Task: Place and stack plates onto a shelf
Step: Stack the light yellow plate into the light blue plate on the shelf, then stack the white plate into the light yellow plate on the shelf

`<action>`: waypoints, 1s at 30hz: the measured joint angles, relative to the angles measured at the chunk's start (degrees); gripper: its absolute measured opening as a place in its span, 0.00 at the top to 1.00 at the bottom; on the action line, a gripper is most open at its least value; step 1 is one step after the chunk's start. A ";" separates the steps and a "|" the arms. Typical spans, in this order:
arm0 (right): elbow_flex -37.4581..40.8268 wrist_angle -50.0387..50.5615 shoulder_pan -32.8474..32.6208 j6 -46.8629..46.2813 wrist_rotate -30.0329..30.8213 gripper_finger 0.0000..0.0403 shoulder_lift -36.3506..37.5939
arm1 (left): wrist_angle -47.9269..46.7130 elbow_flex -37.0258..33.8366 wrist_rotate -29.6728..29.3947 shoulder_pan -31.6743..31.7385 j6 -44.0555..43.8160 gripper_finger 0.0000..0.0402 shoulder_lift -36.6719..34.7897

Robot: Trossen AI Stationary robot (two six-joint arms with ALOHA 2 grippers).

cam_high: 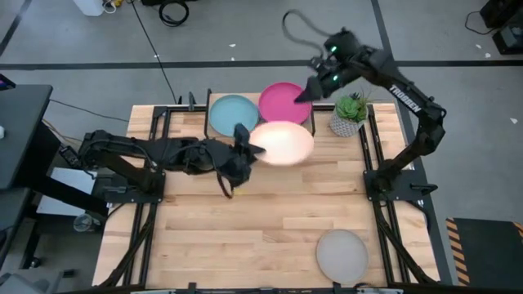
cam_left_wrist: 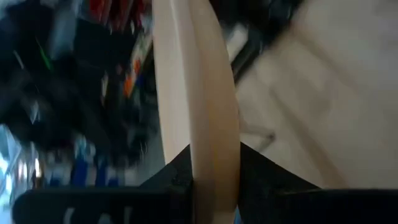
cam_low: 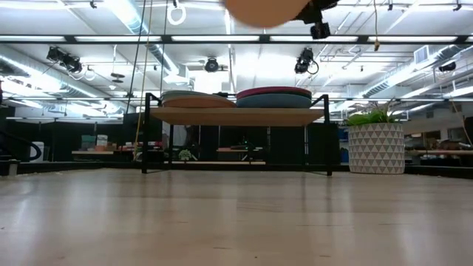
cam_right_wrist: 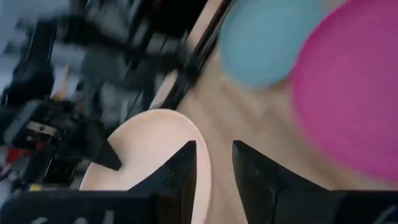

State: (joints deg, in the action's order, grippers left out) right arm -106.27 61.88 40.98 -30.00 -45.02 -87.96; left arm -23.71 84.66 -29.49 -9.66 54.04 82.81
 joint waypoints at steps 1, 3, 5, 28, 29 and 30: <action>-1.39 0.11 1.19 0.22 1.79 0.73 0.00 | -2.66 -0.05 -0.97 0.42 -1.44 0.80 -0.88; -4.41 0.12 3.52 1.18 5.01 0.73 0.09 | -5.81 0.03 -1.85 2.06 -5.22 0.79 -1.87; -7.44 0.63 5.05 1.93 7.17 0.73 0.45 | -12.86 -0.10 -1.71 3.56 -10.45 0.79 -3.62; -11.70 9.06 -1.21 7.60 25.59 0.73 9.62 | -31.36 -1.73 3.51 23.08 -29.16 0.93 -2.54; -11.70 9.05 -1.45 7.57 25.83 0.73 9.62 | -31.46 -1.75 4.31 23.69 -29.54 0.93 -2.65; -11.70 9.05 -1.60 7.52 25.84 0.73 9.62 | -32.14 -1.75 5.20 24.43 -29.80 0.93 -2.65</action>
State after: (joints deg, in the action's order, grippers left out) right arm -117.97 70.94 39.38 -22.48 -19.18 -78.35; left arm -55.85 82.91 -24.29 14.78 24.24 80.16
